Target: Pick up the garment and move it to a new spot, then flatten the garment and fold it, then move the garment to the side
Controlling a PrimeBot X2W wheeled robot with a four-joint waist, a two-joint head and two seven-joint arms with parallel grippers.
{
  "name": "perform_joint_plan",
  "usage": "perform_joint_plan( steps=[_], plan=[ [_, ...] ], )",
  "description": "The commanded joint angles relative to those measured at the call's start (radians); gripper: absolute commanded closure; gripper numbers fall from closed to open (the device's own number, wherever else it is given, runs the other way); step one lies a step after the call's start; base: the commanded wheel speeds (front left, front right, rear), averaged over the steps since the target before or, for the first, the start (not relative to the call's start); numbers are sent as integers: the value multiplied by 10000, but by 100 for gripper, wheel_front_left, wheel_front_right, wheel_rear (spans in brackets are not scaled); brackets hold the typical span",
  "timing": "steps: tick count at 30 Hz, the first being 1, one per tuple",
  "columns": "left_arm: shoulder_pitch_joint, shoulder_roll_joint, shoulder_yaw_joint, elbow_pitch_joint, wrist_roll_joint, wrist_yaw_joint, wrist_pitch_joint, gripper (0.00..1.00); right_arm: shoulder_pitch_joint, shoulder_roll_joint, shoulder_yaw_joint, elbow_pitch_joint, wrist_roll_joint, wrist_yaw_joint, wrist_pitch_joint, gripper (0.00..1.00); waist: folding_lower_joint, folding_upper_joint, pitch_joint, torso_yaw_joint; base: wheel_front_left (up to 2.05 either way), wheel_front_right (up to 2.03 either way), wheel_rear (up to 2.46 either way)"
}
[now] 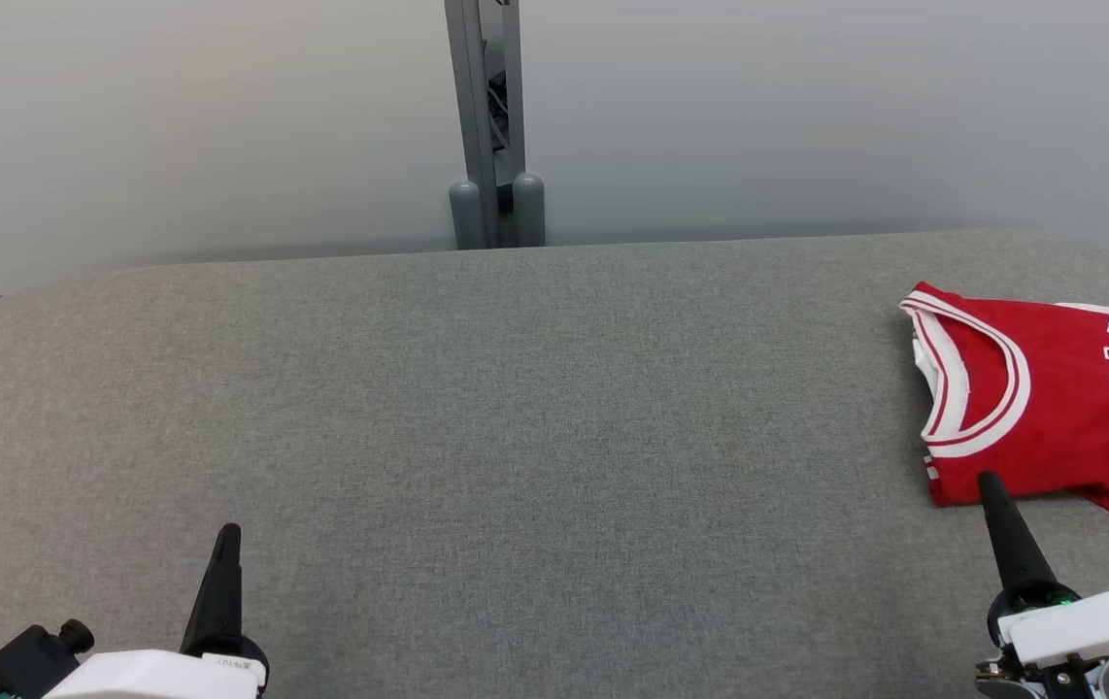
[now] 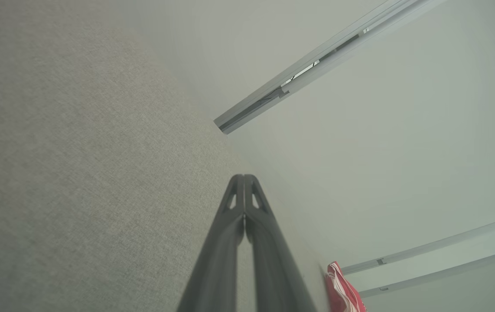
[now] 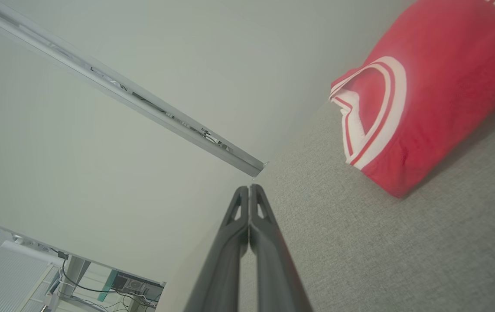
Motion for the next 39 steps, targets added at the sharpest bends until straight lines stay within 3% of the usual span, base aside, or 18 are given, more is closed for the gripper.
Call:
perform_joint_plan(
  steps=[1,24,39],
  plan=[
    [-293,34,104,-63,-173,-74,26,100,-224,-95,-54,-56,247,1,45,100,0,-1,0,2,0,0,0],
    [-549,-371,659,69,-2519,-782,598,100,-241,-156,-412,94,3236,1,567,100,0,-1,0,57,0,0,0],
    [-677,-542,908,127,-3535,-1100,866,100,-242,-166,-585,170,4534,1,795,100,0,-1,0,86,0,0,0]
  ],
)
